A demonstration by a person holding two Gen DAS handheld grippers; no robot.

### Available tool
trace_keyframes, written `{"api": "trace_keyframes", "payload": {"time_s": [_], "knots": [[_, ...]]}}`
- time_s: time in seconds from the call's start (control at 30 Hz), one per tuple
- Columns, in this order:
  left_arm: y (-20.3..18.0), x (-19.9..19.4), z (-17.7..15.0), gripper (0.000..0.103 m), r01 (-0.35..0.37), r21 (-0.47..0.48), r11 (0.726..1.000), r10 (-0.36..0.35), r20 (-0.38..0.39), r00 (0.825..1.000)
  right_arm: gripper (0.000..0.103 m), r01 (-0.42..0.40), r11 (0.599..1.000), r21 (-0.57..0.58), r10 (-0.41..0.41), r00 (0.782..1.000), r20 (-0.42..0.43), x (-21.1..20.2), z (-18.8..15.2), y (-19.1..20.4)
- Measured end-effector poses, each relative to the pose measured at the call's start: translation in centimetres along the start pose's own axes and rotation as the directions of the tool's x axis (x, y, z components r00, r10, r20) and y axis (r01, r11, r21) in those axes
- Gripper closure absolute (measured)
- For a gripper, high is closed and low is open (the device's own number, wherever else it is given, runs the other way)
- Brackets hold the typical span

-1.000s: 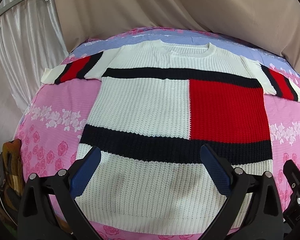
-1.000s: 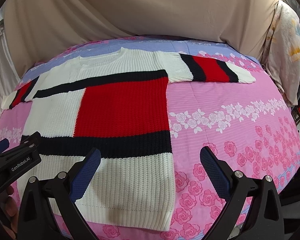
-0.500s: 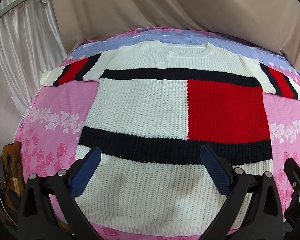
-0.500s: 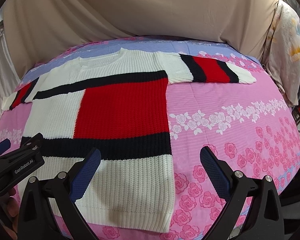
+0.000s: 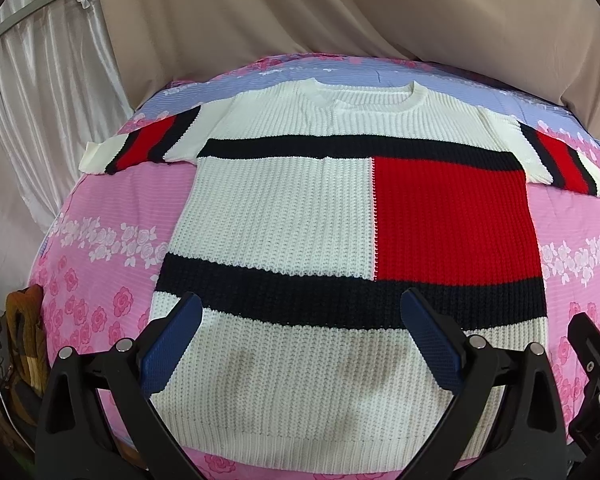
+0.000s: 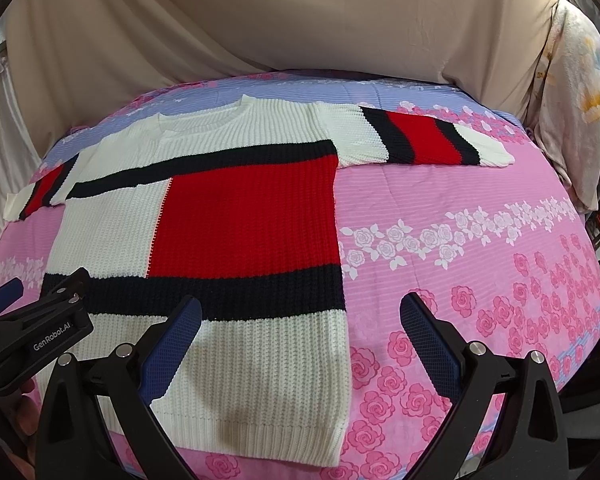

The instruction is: Fold small clothes

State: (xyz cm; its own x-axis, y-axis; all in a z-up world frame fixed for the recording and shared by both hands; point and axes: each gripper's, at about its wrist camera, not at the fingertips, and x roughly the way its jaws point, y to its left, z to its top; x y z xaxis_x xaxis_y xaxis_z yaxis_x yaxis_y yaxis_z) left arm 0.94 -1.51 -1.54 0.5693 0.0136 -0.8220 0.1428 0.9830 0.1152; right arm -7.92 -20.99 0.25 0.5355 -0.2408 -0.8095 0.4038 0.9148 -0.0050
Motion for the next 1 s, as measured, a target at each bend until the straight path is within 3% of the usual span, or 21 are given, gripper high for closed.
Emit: {"api": "trace_keyframes", "payload": {"time_s": [1.0], "knots": [[-0.75,0.69,0.30,0.006,-0.006,0.012,1.000,0.007,-0.007,1.000,0.005,-0.006,1.000,-0.003,0.006,1.000,-0.005,0.40,0.37,0.20]]}}
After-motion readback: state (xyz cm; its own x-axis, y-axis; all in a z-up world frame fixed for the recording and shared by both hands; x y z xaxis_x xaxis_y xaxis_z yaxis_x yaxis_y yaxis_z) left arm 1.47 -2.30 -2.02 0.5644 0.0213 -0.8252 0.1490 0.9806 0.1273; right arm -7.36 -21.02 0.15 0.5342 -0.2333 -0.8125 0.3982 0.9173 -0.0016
